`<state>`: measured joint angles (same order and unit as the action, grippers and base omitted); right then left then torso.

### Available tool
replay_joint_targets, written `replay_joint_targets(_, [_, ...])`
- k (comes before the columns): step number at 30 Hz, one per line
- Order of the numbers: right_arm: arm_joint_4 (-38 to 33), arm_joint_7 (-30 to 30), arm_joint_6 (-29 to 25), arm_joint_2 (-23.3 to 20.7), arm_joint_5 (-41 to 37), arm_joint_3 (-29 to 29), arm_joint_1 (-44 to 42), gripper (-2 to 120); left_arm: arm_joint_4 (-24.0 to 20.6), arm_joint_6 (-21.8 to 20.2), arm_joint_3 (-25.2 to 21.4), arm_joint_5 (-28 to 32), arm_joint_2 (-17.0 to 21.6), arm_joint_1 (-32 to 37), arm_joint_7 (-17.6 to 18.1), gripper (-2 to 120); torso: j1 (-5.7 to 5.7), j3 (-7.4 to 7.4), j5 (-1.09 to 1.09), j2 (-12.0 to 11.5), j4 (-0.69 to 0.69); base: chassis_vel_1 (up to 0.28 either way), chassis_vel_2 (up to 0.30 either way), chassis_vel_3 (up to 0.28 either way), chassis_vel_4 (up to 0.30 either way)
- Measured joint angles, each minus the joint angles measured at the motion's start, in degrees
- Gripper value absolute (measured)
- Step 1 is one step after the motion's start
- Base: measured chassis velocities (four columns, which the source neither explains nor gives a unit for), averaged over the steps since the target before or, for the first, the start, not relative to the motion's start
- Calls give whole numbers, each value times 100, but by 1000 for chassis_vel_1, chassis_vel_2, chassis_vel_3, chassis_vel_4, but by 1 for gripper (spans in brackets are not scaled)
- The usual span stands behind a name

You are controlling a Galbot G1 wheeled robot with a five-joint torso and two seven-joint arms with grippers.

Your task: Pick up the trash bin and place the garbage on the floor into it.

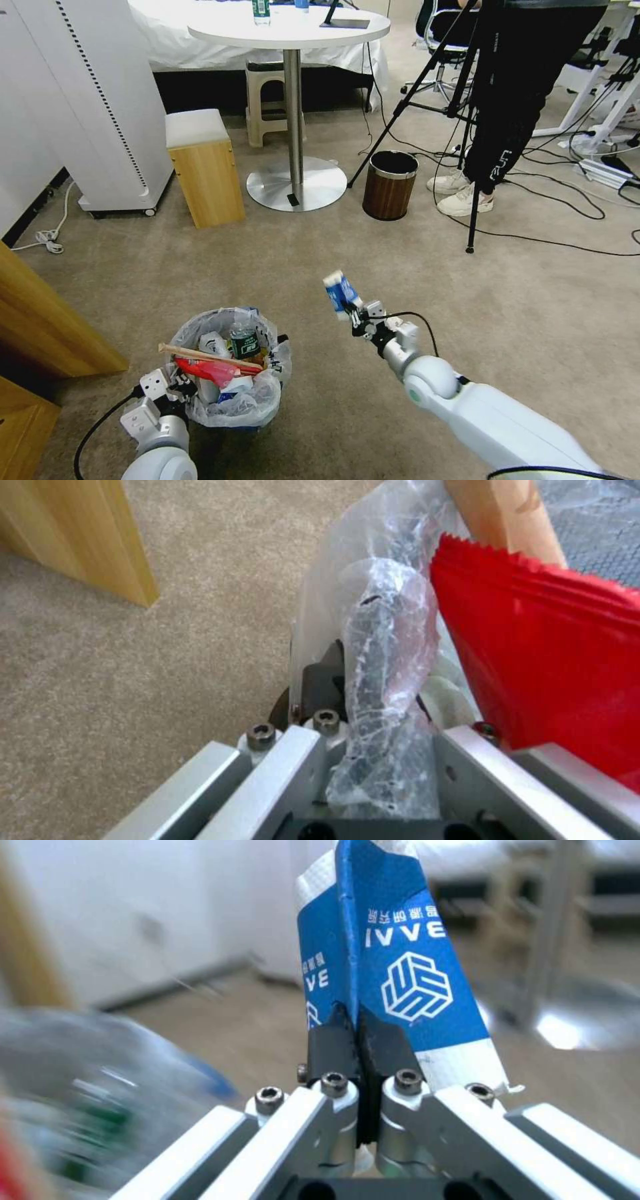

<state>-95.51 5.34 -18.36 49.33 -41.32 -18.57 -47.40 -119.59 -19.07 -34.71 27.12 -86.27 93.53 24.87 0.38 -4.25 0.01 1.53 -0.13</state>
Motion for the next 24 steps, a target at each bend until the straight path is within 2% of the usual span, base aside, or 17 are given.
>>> replay_joint_targets(2, [-311, 513, -332, -94, 4, 27, 12, 0, -34, -3, 6, -13, -9, 21, 0, 1, 0, 0, -1, 0, 0, 0, 0, 0, 0])
replay_joint_targets(6, [-797, 863, -420, -201, -102, -102, 232, 0, -96, -9, 7, -33, -22, 53, 0, 1, 0, 0, -1, 0, 0, 0, 0, 0, 0])
replay_joint_targets(9, [-1032, 850, -289, -230, -211, -256, 450, 0, -133, -20, 13, -39, -26, 66, 0, 1, 0, 0, -2, 0, 1, 0, 0, 0, 0])
replay_joint_targets(10, [-1202, 721, -14, -234, -378, -398, 642, 0, -162, -29, 21, -44, -30, 70, 0, 1, 0, 0, -2, 0, 1, 0, 0, 0, 0])
replay_joint_targets(11, [-1202, 721, -14, -234, -378, -398, 642, 0, -162, -29, 21, -44, -30, 70, 0, 1, 0, 0, -2, 0, 1, 0, 0, 0, 0])
replay_joint_targets(15, [-1403, -108, 640, -75, -913, -1220, 1360, 0, -218, -55, 60, -70, -56, 67, 0, 1, 0, 0, -3, 0, 1, 0, 0, 0, 0])
replay_joint_targets(16, [-1403, -108, 640, -75, -913, -1220, 1360, 0, -218, -55, 60, -70, -56, 67, 0, 1, 0, 0, -3, 0, 1, 0, 0, 0, 0])
replay_joint_targets(19, [-1174, -704, 974, 202, -1187, -1988, 1907, 0, -265, -66, 95, -101, -89, 67, -1, 1, 0, 0, -3, 0, 1, 0, 0, 0, 0])
replay_joint_targets(24, [-818, -928, 1089, 507, -1267, -2438, 2263, 0, -294, -67, 101, -127, -118, 94, -5, 1, 0, -1, -3, -1, 1, 0, 0, 0, 0])
